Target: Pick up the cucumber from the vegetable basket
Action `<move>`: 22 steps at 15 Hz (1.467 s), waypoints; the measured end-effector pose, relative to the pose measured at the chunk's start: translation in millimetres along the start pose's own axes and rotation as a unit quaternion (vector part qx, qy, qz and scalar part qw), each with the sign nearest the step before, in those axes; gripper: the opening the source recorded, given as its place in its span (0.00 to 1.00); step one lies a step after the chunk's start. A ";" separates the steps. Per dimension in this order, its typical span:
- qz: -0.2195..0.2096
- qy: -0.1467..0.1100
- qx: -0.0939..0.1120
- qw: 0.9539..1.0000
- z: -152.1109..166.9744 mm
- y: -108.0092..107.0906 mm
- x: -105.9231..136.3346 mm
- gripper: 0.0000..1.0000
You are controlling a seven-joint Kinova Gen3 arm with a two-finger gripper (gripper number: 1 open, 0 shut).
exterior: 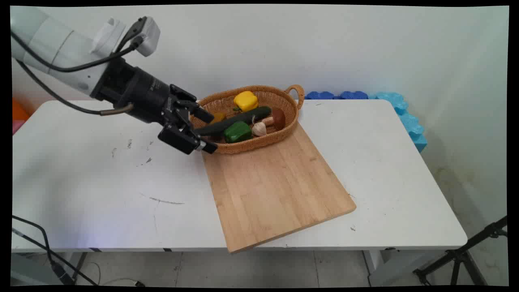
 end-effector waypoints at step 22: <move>-0.131 -0.076 0.166 0.974 76.2 -91.2 33.9 1.00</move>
